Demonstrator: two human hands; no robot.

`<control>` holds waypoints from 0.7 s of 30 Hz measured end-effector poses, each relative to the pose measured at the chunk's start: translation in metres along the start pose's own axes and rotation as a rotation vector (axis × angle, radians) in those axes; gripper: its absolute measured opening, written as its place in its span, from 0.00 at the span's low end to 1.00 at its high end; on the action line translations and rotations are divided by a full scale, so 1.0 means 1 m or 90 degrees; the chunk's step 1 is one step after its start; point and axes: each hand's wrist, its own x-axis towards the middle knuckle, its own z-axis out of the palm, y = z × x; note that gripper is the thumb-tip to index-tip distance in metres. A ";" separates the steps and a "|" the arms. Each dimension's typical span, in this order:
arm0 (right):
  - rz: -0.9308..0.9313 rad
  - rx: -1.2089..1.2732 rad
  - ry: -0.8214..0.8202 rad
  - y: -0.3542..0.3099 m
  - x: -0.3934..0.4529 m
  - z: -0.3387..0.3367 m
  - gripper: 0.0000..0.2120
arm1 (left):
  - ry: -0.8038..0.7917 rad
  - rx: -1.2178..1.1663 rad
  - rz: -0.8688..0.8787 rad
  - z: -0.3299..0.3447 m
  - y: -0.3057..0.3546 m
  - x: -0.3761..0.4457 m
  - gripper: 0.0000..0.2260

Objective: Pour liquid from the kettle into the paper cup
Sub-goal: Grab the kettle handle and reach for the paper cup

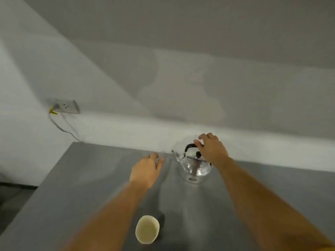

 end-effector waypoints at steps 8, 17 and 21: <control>0.052 0.118 -0.062 0.007 0.021 0.017 0.29 | -0.014 0.006 -0.044 0.022 -0.019 0.013 0.19; 0.089 0.055 -0.077 0.006 0.018 0.025 0.32 | -0.030 -0.014 -0.044 0.031 -0.031 0.009 0.19; 0.099 0.052 -0.056 0.002 0.001 0.022 0.30 | -0.029 -0.077 -0.034 0.028 -0.034 -0.004 0.18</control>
